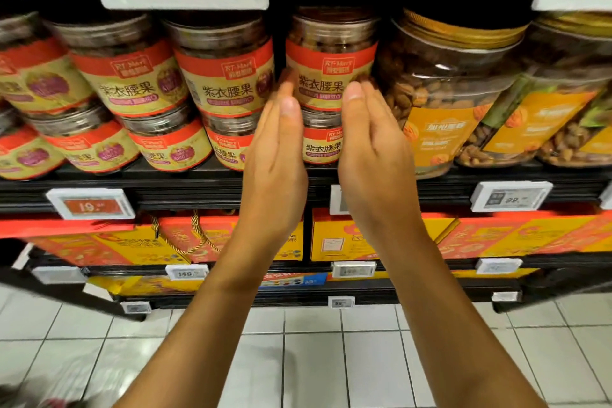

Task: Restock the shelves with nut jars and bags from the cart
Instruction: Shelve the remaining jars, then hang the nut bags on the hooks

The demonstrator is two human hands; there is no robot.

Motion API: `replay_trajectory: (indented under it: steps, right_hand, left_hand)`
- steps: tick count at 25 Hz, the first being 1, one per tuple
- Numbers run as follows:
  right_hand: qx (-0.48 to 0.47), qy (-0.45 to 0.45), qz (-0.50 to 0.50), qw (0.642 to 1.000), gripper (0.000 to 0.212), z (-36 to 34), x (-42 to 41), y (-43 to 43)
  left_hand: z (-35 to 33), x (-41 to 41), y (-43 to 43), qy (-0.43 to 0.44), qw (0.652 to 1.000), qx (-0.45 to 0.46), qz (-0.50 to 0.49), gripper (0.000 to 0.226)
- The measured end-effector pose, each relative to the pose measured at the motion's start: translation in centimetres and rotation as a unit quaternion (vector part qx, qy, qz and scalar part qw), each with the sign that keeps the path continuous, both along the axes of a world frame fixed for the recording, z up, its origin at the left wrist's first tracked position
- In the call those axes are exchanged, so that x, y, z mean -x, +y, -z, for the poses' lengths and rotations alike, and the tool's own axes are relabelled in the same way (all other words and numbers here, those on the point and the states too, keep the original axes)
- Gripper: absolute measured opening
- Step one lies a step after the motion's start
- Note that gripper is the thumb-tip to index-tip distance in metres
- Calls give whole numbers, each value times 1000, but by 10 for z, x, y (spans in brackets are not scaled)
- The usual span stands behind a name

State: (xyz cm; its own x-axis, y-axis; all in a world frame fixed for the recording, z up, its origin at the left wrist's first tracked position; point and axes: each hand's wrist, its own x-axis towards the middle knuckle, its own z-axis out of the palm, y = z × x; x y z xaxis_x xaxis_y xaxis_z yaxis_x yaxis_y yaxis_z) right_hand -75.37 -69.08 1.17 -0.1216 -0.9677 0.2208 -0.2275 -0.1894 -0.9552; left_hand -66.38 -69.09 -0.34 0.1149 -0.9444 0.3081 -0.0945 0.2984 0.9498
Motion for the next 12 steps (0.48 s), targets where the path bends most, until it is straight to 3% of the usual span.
replay_trajectory:
  steps: [7,12]
  right_hand:
    - [-8,-87,-17,996,66,8,2,3]
    - [-18,-34,-39,999,63,8,9,-5]
  left_hand:
    - [3,-2,6,34,999,8,20,43]
    - [8,-5,15,5,999,33,18,37]
